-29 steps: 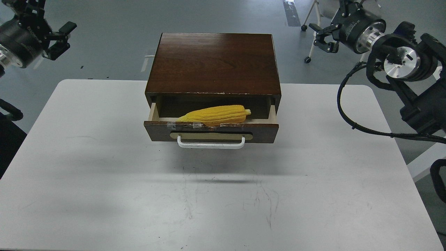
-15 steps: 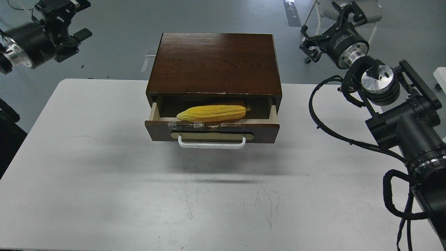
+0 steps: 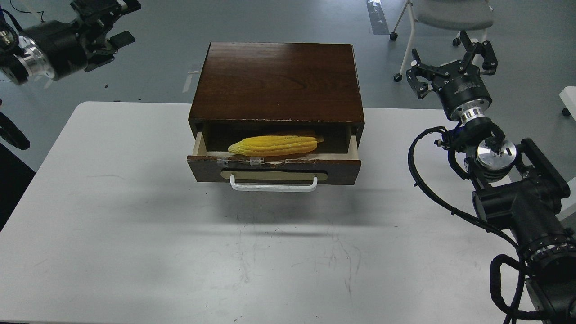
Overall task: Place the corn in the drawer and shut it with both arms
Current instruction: 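Bring the left gripper down to the front of the open drawer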
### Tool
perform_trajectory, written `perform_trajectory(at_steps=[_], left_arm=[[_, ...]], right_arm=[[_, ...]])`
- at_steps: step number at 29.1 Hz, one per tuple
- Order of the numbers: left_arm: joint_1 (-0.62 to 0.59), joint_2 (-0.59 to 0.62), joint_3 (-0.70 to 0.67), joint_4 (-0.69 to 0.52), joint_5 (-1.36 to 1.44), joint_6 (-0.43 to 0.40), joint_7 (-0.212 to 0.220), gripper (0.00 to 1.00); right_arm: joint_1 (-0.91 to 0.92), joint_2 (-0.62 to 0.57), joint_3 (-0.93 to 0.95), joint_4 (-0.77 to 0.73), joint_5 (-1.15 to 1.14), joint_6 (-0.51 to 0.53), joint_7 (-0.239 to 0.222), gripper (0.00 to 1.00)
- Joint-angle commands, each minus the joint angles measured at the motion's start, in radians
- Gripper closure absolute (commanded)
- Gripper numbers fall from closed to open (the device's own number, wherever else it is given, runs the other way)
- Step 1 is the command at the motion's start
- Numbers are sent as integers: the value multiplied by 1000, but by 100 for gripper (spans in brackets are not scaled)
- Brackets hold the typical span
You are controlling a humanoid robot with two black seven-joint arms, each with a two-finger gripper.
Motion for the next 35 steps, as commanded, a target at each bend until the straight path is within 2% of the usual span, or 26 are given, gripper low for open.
perform_trajectory(at_steps=[1, 8, 10, 13, 15, 17, 19, 21, 23, 24, 29, 35], left_arm=[[0, 6, 0, -11, 33, 0, 0, 7], [0, 20, 0, -39, 105, 0, -3, 8], [4, 92, 0, -149, 168, 0, -9, 22], [14, 163, 3, -293, 218, 0, -17, 33], [20, 250, 3, -470, 254, 0, -44, 46], [26, 307, 3, -596, 260, 0, -45, 56], [27, 336, 3, -663, 263, 0, -45, 62], [29, 358, 3, -741, 278, 0, -45, 89], [29, 358, 3, -741, 278, 0, -45, 89], [46, 347, 20, -764, 289, 0, -46, 100], [79, 316, 72, -766, 280, 0, -46, 100], [136, 251, 83, -772, 291, 0, -46, 100]], right_arm=[[-20, 1, -2, -32, 69, 25, 10, 0], [-17, 2, -12, -84, 86, 24, 4, 0], [-14, 1, -17, -105, 86, 16, 2, 0], [-8, 1, -17, -134, 86, 14, 2, 0], [-5, 1, -19, -150, 86, 13, 2, 0], [-5, -2, -19, -150, 86, 14, 2, 0], [-5, -4, -17, -151, 86, 13, 2, 0], [-3, -6, -16, -151, 86, 14, 1, 0], [-3, -6, -16, -151, 86, 14, 1, 0], [3, -6, -23, -176, 84, 13, -1, 0], [43, -6, -138, -225, 84, -65, 11, 0], [96, -10, -195, -266, 78, -82, 36, 0]])
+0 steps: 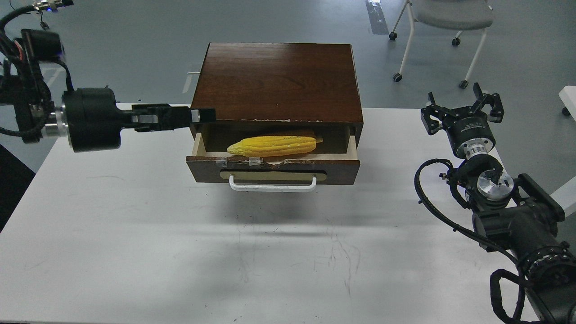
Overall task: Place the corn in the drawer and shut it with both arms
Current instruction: 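Bring the left gripper down to the front of the open drawer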
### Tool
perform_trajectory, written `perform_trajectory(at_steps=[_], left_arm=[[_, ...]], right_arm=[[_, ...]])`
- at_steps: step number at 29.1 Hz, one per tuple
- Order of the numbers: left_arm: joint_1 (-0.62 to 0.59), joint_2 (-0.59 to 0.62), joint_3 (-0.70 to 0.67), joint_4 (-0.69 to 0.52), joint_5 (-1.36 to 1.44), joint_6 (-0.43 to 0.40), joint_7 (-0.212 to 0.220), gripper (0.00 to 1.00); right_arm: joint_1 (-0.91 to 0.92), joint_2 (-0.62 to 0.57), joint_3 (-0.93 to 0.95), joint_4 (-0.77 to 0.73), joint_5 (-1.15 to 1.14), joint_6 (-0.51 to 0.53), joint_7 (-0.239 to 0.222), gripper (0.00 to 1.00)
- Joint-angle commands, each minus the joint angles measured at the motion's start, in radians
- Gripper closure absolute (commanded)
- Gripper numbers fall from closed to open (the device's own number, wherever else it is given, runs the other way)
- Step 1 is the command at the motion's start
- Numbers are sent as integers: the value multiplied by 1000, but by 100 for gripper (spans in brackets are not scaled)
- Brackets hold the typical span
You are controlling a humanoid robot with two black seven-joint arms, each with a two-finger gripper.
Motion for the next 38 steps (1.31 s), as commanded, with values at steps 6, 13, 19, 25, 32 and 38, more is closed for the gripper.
perform_trajectory(at_steps=[6, 13, 19, 25, 32, 38], left_arm=[[69, -60, 5, -40, 44, 0, 0, 100], [142, -131, 7, -69, 182, 0, 2, 100], [168, -205, 7, -61, 243, 0, 17, 100], [168, -257, 7, -14, 320, 0, 25, 100], [168, -313, 5, 29, 363, 0, 26, 100], [168, -361, 7, 78, 431, 0, 45, 100]], right_arm=[[97, -3, -199, -85, -11, -12, 106, 0], [149, -5, -316, -108, -11, -16, 192, 0], [168, -3, -323, -174, -11, -16, 192, 0], [166, -3, -323, -173, -11, -15, 192, 0], [168, -3, -319, -172, -9, -13, 192, 0], [165, -3, -304, -173, -6, -10, 192, 0]])
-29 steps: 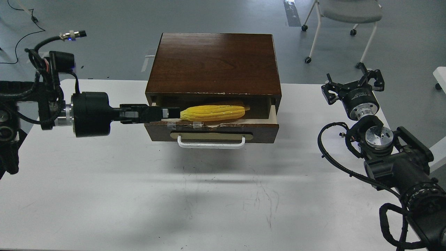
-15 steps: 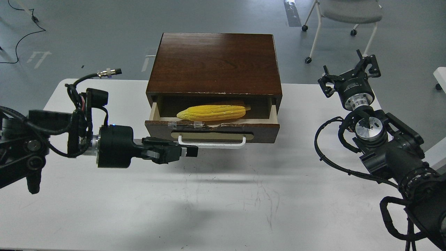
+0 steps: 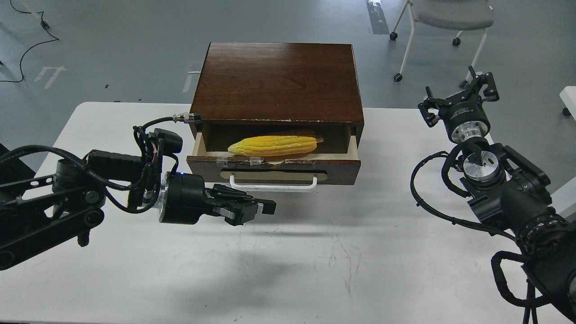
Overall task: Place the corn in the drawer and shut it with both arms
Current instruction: 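Bring the left gripper down to the front of the open drawer, then push the drawer front with the left gripper toward the box until shut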
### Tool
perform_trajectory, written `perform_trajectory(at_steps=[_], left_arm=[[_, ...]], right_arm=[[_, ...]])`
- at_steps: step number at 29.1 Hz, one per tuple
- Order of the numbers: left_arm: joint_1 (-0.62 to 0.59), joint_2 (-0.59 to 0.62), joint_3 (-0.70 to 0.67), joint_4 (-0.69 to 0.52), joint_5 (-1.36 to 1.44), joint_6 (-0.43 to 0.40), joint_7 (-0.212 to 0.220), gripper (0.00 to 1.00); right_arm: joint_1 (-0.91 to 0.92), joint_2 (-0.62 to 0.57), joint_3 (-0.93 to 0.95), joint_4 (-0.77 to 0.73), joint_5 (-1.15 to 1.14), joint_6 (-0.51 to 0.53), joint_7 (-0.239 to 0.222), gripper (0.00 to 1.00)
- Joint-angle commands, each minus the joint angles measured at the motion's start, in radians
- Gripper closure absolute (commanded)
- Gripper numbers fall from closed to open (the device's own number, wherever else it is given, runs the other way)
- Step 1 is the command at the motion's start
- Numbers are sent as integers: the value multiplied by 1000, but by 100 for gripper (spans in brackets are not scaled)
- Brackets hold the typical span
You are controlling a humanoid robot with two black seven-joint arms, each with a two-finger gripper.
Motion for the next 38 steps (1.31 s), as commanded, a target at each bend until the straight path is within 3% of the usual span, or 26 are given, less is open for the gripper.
perform_trajectory(at_steps=[1, 8, 38], left_arm=[[0, -31, -1, 34, 38, 0, 6, 100], [-15, -34, -3, 97, 42, 0, 3, 100], [-26, -43, -9, 108, 173, 0, -4, 100]], right_arm=[[-3, 0, 9, -1, 2, 4, 0, 0], [-3, 0, 9, 0, 2, 4, 0, 0], [-4, 3, 8, 6, 2, 7, 0, 0]])
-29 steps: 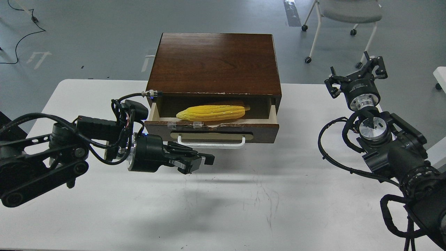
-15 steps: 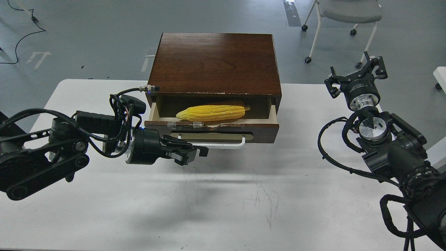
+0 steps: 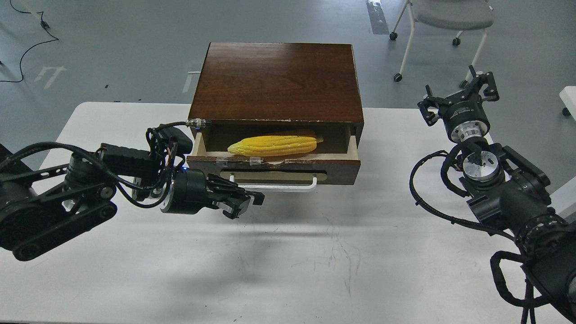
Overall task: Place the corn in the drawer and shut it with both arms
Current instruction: 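Push the drawer front with the left gripper toward the box until shut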
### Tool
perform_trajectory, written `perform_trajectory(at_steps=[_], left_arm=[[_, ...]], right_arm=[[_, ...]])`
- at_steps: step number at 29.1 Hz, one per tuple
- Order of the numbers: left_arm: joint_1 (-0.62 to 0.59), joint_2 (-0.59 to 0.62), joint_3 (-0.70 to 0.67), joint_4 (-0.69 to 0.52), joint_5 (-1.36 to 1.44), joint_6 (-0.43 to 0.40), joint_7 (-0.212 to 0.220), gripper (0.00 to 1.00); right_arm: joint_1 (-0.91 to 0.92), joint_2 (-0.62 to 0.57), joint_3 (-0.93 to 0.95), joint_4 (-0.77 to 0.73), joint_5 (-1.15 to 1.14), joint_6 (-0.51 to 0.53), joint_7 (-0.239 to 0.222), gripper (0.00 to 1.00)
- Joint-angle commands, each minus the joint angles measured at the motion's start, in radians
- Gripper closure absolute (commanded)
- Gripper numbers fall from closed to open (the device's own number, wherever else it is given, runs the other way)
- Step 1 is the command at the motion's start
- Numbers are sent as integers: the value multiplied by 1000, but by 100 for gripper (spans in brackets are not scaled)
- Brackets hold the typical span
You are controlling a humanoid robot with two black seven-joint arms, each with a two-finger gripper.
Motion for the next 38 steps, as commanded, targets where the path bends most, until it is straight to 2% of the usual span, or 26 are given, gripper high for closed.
perform_trajectory(at_steps=[1, 38], left_arm=[[-2, 0, 0, 0, -1, 0, 0, 100], [-74, -43, 4, 153, 2, 0, 1, 100]], right_arm=[[-2, 1, 0, 0, 0, 0, 1, 0], [3, 1, 8, 0, 2, -6, -1, 0]])
